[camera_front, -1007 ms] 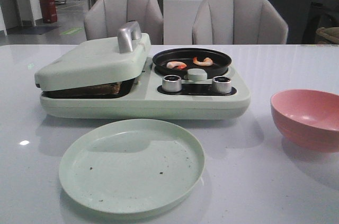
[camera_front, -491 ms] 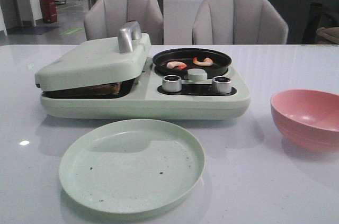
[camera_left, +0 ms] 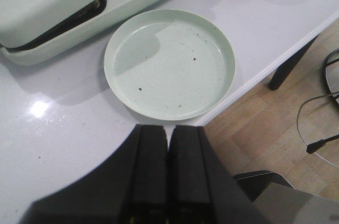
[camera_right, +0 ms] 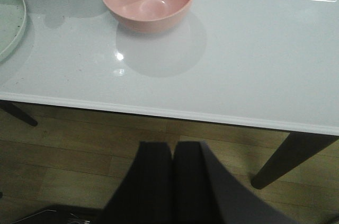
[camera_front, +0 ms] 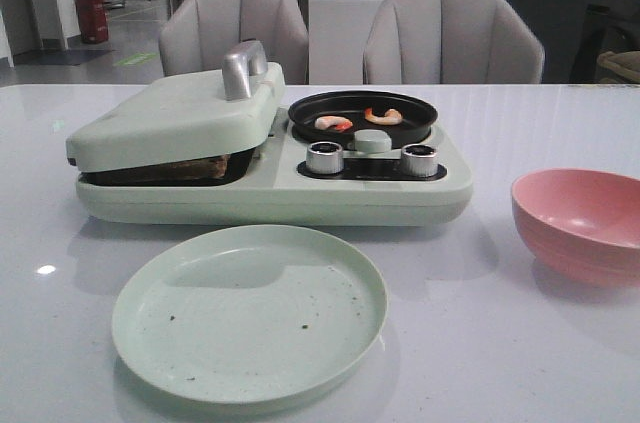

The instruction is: Make breakfast with bread and shrimp

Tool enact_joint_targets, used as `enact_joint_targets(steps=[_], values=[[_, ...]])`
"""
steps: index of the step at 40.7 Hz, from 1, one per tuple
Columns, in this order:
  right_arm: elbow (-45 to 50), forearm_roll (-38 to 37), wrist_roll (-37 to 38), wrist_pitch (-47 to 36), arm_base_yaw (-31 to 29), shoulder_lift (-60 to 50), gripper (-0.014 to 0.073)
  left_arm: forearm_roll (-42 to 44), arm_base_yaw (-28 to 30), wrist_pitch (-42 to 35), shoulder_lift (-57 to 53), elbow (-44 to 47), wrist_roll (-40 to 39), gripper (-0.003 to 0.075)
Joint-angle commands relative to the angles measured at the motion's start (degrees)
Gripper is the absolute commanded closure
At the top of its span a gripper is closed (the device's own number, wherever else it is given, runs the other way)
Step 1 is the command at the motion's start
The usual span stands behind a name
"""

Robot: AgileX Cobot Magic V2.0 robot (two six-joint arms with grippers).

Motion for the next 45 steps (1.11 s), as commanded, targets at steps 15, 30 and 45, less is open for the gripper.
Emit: enact_joint_targets(steps=[15,30,45], values=[[-1.17,-0.85,-0.49,-2.83,0.07,0.94,0.0548,5.22,-0.32,-6.05,-1.40,-0.85,-0.33,0.0619],[-1.17,-0.85,-0.49,-2.83,0.07,0.94,0.0548,10.11,15.77,-27.92,-19.12,17.20,-0.33,0.0619],[-1.17,-0.85,-0.49,-2.83,0.07,0.94,0.0548,6.94,20.64,-42.09,-32.14,32.12,-0.36,0.0619]])
